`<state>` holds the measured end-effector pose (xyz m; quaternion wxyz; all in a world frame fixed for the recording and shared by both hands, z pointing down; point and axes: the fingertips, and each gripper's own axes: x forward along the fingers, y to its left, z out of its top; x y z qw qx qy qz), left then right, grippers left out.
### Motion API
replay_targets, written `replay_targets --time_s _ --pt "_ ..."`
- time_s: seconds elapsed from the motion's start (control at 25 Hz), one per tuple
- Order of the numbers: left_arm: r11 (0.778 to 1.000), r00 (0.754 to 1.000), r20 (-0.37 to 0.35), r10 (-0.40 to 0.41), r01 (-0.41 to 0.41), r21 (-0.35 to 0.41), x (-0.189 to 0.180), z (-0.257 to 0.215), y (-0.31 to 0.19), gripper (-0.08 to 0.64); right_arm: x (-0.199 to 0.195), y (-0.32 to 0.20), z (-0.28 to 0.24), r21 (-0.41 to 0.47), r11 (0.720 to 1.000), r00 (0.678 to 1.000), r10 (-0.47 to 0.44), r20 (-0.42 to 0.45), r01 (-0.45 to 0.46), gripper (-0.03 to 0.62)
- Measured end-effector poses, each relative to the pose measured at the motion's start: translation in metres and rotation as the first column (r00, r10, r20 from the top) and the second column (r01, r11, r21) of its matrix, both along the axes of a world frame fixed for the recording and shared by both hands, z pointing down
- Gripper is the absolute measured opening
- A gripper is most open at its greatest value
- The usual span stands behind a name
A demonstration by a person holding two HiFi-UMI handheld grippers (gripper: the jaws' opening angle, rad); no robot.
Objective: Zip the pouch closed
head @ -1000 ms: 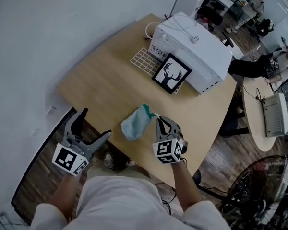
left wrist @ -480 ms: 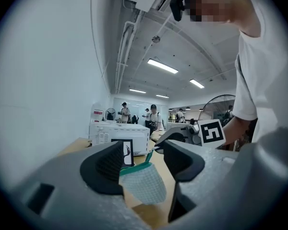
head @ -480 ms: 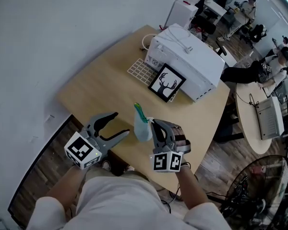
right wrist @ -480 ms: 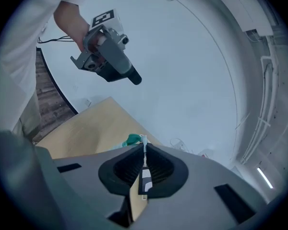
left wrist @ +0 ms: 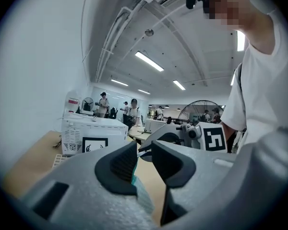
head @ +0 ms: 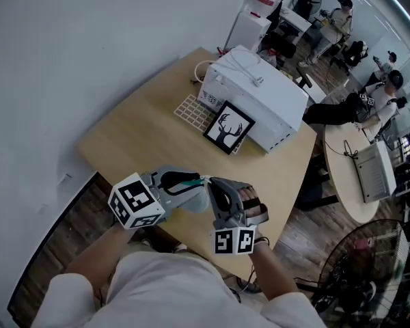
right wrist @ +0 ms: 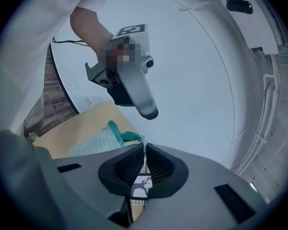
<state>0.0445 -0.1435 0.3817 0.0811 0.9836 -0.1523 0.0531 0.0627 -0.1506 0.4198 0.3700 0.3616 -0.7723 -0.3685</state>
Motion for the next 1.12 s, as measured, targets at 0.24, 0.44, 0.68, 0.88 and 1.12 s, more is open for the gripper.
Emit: replay_targets --time_s 0.24,0.44,0.68,0.88,1.12 --pt "1.0 1.0 0.004 0.015 -0.015 -0.026 0.009 0.001 -0.002 0.083 -0.006 0.011 -0.009 0.031 1.0 1.0 -0.003 0.007 0.003 0.015" --pt "0.999 1.0 -0.007 0.017 -0.017 -0.041 0.011 0.0 -0.006 0.046 0.0 0.01 -0.017 0.056 0.998 1.0 0.009 0.011 -0.01 0.015" --pt "0.997 1.0 -0.016 0.0 -0.002 -0.079 0.017 0.003 -0.01 0.025 0.007 0.009 -0.016 0.063 0.998 1.0 0.012 -0.002 -0.012 0.015" --pt "0.994 0.999 -0.053 0.002 -0.008 -0.107 0.025 -0.004 -0.013 0.092 0.009 0.01 -0.014 0.079 0.997 0.999 -0.012 -0.034 0.015 0.015" --pt "0.982 0.993 -0.102 0.06 -0.077 -0.174 0.034 0.001 -0.009 0.135 0.009 0.011 -0.023 0.106 0.993 0.998 -0.048 -0.028 0.051 0.015"
